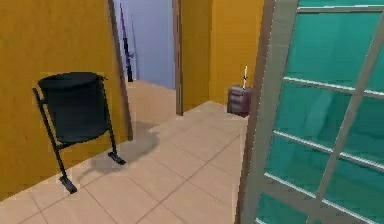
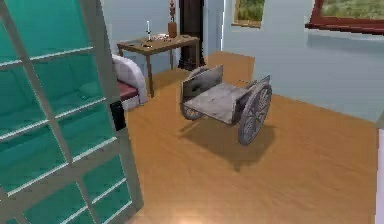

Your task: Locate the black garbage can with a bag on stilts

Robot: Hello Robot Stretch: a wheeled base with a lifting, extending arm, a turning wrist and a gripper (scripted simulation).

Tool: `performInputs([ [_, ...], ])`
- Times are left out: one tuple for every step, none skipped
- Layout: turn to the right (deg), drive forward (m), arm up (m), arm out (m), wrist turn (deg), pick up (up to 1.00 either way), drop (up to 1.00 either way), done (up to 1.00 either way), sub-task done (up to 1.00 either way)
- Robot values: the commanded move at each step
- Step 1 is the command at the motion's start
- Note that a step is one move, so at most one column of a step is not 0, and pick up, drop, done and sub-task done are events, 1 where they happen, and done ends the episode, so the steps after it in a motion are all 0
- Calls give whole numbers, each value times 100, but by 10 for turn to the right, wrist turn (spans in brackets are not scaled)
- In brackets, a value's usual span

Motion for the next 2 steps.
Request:
performInputs([
  [450, 0, 0, 0, 0, 0, 0, 0, 0],
  [450, 0, 0, 0, 0, 0, 0, 0, 0],
])
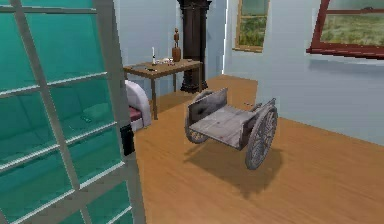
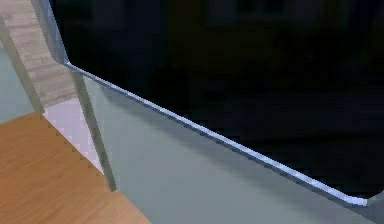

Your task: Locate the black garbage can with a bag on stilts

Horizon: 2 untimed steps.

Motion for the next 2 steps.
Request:
performInputs([
  [60, 0, 0, 0, 0, 0, 0, 0, 0],
  [0, 10, 0, 0, 0, 0, 0, 0, 0],
])
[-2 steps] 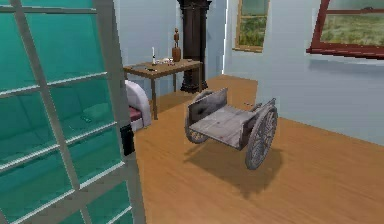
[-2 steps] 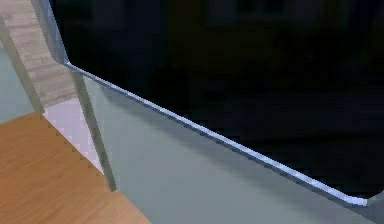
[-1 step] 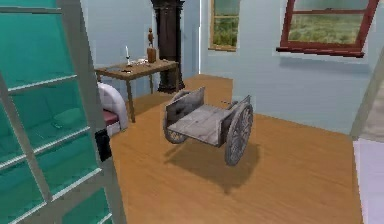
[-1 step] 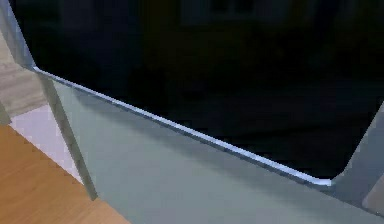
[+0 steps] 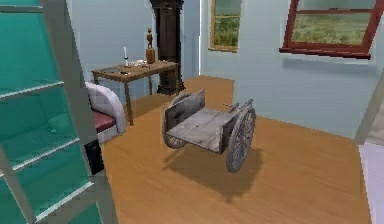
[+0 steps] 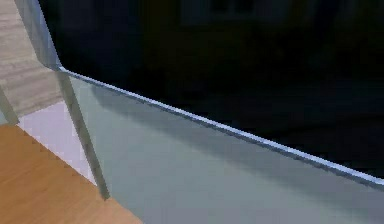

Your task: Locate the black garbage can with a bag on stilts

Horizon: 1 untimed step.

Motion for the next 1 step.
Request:
performInputs([
  [-450, 0, 0, 0, 0, 0, 0, 0, 0],
])
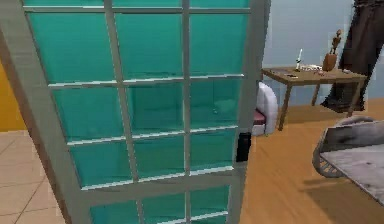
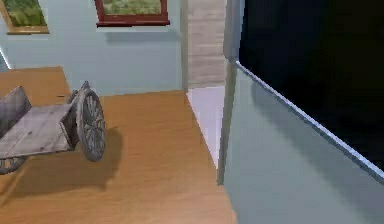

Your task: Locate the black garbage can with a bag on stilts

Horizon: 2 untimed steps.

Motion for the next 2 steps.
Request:
performInputs([
  [-450, 0, 0, 0, 0, 0, 0, 0, 0],
  [-60, 0, 0, 0, 0, 0, 0, 0, 0],
])
